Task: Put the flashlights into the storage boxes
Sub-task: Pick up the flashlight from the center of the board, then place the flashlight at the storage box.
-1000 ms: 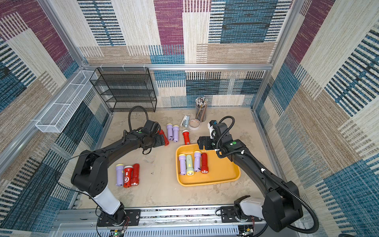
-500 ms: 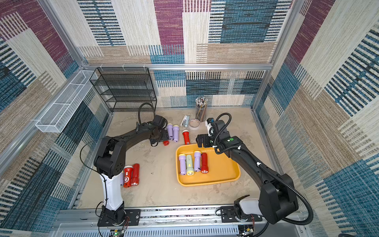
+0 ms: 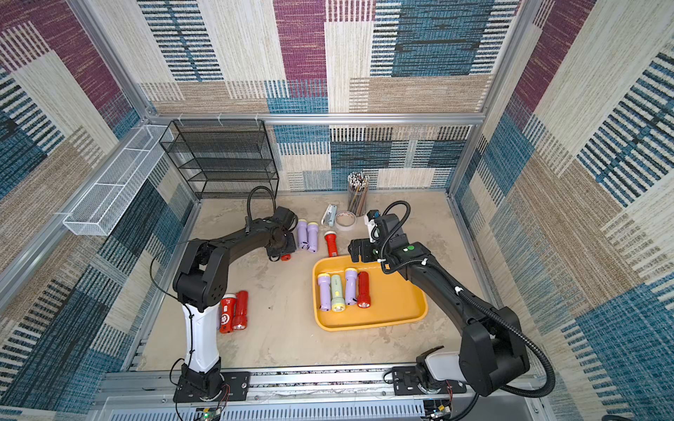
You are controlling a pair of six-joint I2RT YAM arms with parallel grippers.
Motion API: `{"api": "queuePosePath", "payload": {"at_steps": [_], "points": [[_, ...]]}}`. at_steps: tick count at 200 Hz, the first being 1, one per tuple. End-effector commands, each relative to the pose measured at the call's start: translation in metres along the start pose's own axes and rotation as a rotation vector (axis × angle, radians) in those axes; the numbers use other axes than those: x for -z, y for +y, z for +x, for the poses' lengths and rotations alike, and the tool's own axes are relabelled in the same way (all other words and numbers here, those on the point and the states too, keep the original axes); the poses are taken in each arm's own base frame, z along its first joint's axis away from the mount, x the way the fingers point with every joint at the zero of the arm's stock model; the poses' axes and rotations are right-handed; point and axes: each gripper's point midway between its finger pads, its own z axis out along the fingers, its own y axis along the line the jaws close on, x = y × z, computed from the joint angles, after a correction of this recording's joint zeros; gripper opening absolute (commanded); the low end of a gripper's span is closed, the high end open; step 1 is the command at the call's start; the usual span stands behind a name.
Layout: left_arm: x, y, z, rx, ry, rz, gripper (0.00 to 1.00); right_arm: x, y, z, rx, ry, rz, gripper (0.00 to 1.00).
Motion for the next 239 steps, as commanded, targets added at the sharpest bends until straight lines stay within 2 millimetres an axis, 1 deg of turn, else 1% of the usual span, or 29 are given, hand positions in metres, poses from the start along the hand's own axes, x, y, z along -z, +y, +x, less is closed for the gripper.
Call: {"api": "queuePosePath", "payload": {"at_steps": [1, 27, 60, 81, 98, 117, 139, 173, 195, 216, 239], "points": [[0.003, 0.005, 0.004, 0.0, 0.012, -0.015, 0.36, 0.001, 0.003, -0.009, 0.01, -0.033, -0.011, 1.0], [0.011, 0.006, 0.006, 0.0, 0.008, -0.005, 0.36, 0.003, 0.003, -0.01, 0.006, -0.036, -0.006, 1.0], [0.029, 0.005, 0.01, 0.009, -0.001, 0.034, 0.35, 0.007, 0.002, -0.012, 0.0, -0.049, 0.002, 1.0], [0.044, 0.001, 0.017, 0.021, -0.002, 0.079, 0.35, 0.011, 0.002, -0.014, -0.008, -0.057, 0.003, 1.0], [0.059, -0.006, 0.026, 0.034, -0.001, 0.128, 0.36, 0.013, 0.002, -0.016, -0.012, -0.062, 0.01, 1.0], [0.076, -0.023, 0.042, 0.046, 0.009, 0.213, 0.37, 0.017, -0.001, -0.018, -0.013, -0.069, 0.029, 1.0], [0.098, -0.045, 0.061, 0.025, 0.005, 0.279, 0.37, 0.026, -0.005, -0.023, -0.016, -0.087, 0.065, 1.0], [0.136, -0.084, 0.091, -0.042, -0.014, 0.366, 0.38, 0.046, -0.007, -0.033, -0.024, -0.124, 0.096, 1.0], [0.155, -0.107, 0.11, -0.063, -0.015, 0.427, 0.38, 0.059, -0.009, -0.035, -0.031, -0.143, 0.114, 1.0], [0.165, -0.125, 0.126, -0.067, -0.02, 0.476, 0.38, 0.072, -0.013, -0.035, -0.043, -0.155, 0.146, 0.99], [0.164, -0.147, 0.148, -0.072, 0.007, 0.523, 0.39, 0.086, -0.015, -0.037, -0.06, -0.175, 0.164, 1.0]]}}
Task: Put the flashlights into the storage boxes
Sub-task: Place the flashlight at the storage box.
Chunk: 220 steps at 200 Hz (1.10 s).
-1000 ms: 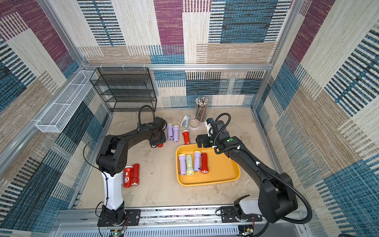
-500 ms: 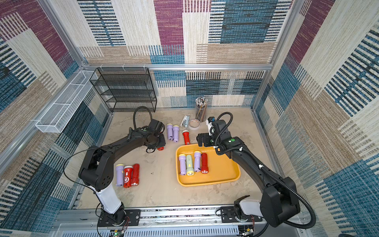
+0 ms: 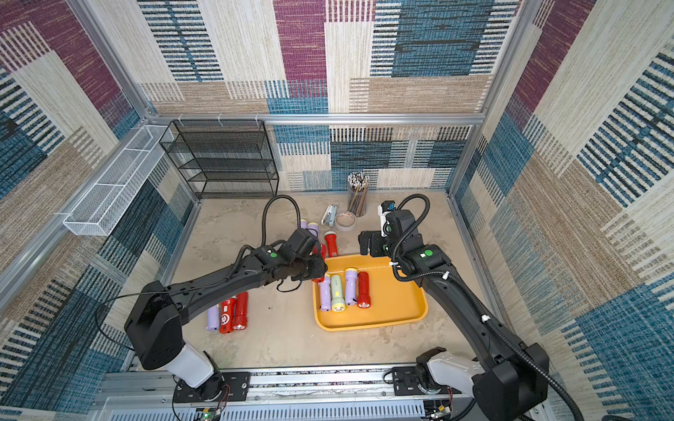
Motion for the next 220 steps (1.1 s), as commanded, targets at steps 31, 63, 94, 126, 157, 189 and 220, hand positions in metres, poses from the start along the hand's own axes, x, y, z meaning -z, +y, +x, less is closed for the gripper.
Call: {"api": "queuePosePath", "payload": {"at_steps": [31, 63, 94, 126, 157, 189, 220], "points": [[-0.024, -0.053, 0.029, 0.024, 0.019, 0.109, 0.39, 0.032, -0.009, -0.008, -0.053, -0.041, 0.052, 1.0], [-0.04, -0.082, 0.047, -0.014, 0.045, 0.134, 0.39, 0.052, -0.011, -0.011, -0.065, -0.067, 0.057, 1.0], [-0.057, -0.105, 0.059, -0.04, 0.072, 0.153, 0.38, 0.062, -0.013, -0.007, -0.073, -0.069, 0.063, 1.0], [-0.078, -0.115, 0.069, -0.041, 0.104, 0.149, 0.38, 0.067, -0.014, -0.002, -0.079, -0.07, 0.058, 1.0], [-0.095, -0.117, 0.077, -0.034, 0.124, 0.14, 0.39, 0.069, -0.015, 0.002, -0.081, -0.07, 0.054, 1.0], [-0.109, -0.123, 0.08, -0.024, 0.142, 0.141, 0.39, 0.066, -0.016, 0.008, -0.078, -0.063, 0.056, 1.0], [-0.119, -0.126, 0.081, -0.018, 0.152, 0.136, 0.4, 0.065, -0.017, 0.01, -0.072, -0.062, 0.061, 1.0]]}}
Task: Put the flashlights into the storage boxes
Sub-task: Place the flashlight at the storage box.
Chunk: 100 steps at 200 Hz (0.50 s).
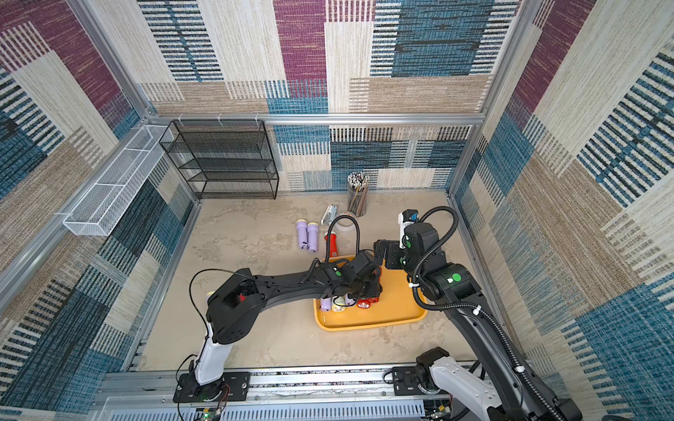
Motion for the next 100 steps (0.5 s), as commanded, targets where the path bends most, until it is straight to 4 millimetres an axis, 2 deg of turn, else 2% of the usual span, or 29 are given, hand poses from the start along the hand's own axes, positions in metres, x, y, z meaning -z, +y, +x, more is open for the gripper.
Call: {"api": "queuePosePath", "payload": {"at_steps": [1, 31, 50, 71, 100], "points": [[-0.0051, -0.0031, -0.0012, 0.023, 0.003, 0.001, 0.4, 0.0007, -0.0003, -0.0028, -0.003, -0.017, 0.0, 1.0], [-0.011, -0.0016, -0.0003, 0.025, 0.012, -0.012, 0.42, 0.0018, -0.0029, -0.0024, 0.005, -0.025, 0.012, 1.0], [-0.0131, -0.0001, 0.0005, 0.024, 0.017, -0.019, 0.52, 0.0018, -0.0045, -0.0015, 0.007, -0.027, 0.019, 1.0], [-0.0135, 0.0021, 0.0005, 0.026, 0.019, -0.03, 0.59, 0.0026, -0.0047, -0.0017, 0.005, -0.031, 0.019, 1.0], [-0.0107, -0.0001, -0.0003, 0.02, 0.021, -0.023, 0.6, 0.005, -0.0048, -0.0025, 0.003, -0.039, 0.016, 1.0]]}}
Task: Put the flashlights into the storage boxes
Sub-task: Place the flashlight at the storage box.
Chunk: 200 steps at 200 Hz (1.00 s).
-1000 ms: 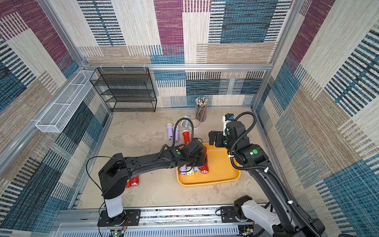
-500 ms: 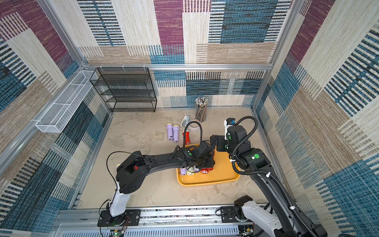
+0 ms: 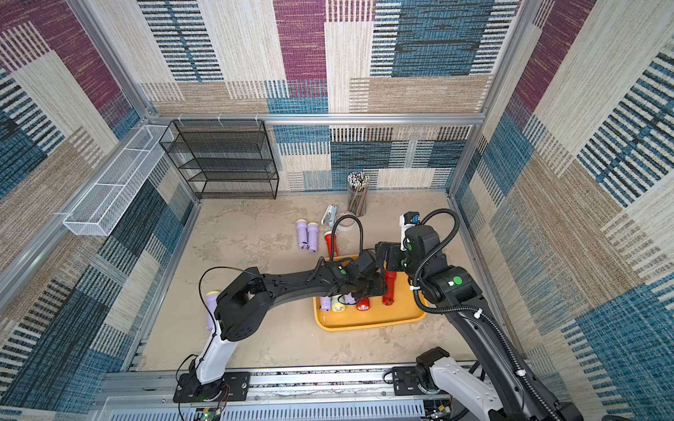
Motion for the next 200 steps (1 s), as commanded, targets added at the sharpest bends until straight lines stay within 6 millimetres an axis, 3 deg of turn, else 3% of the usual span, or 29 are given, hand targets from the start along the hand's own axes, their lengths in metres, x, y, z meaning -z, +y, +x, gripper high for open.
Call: {"api": "queuePosePath", "payload": {"at_steps": [1, 48, 119, 154, 200], "points": [[0.003, 0.003, 0.002, 0.013, 0.014, -0.017, 0.6, 0.002, -0.001, -0.006, 0.001, -0.029, 0.007, 1.0], [0.029, -0.008, -0.006, -0.025, -0.021, 0.009, 0.6, 0.004, 0.001, -0.008, -0.003, -0.039, -0.007, 1.0], [0.101, -0.017, -0.019, -0.141, -0.117, 0.029, 0.62, -0.012, 0.01, -0.01, -0.007, -0.02, -0.035, 1.0], [0.135, 0.011, -0.023, -0.199, -0.194, -0.049, 0.65, -0.017, 0.02, -0.019, -0.019, -0.025, -0.075, 1.0], [0.179, 0.06, -0.026, -0.254, -0.292, -0.17, 0.76, -0.041, 0.031, -0.018, -0.024, 0.013, -0.117, 1.0]]}}
